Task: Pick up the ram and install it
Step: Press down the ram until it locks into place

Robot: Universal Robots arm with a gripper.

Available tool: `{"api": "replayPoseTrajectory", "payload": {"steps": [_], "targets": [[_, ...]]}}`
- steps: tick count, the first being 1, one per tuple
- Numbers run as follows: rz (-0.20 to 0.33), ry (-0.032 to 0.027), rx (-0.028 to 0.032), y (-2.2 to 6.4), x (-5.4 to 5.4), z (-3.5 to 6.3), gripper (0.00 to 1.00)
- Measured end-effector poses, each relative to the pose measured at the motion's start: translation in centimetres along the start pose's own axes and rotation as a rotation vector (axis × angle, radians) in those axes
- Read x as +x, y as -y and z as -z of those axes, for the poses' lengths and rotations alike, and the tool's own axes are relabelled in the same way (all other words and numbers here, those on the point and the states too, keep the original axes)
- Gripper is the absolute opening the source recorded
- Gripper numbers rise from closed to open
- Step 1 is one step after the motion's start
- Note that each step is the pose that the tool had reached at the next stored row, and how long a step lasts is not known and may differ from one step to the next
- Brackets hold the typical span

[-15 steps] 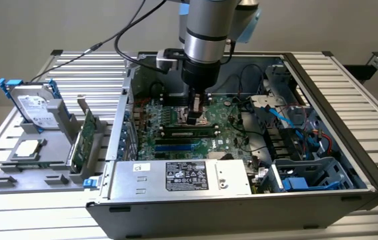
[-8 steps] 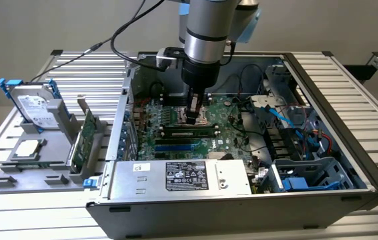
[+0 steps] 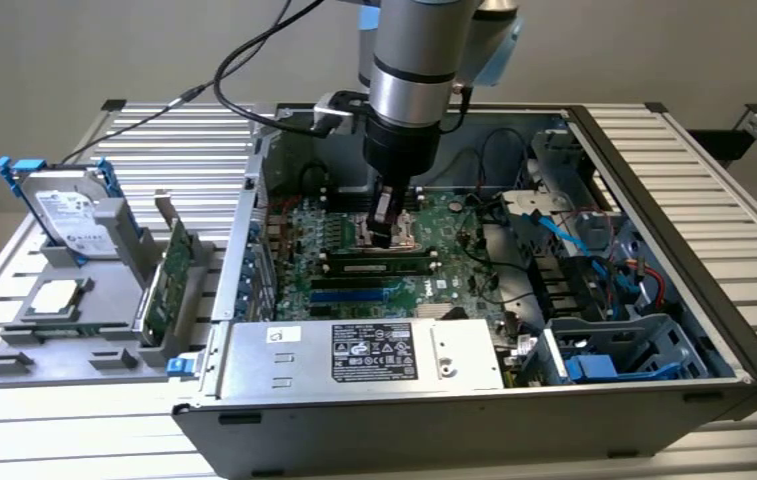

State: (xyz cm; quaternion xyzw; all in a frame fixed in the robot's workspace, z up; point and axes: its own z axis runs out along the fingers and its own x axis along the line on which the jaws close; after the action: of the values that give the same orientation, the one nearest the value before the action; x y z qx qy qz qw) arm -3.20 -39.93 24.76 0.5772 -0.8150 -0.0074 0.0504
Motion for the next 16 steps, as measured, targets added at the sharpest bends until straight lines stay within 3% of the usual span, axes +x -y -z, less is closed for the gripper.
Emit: {"api": "replayPoseTrajectory", "payload": {"steps": [3, 5, 16], "targets": [[-0.039, 0.0041, 0.0006, 0.0, 0.0, 0.0, 0.11], [-0.061, 0.0077, 0.0041, 0.0, -0.01, -0.01, 0.11], [-0.169, 0.0303, 0.0357, -0.01, -0.05, 0.0, 0.11]]}}
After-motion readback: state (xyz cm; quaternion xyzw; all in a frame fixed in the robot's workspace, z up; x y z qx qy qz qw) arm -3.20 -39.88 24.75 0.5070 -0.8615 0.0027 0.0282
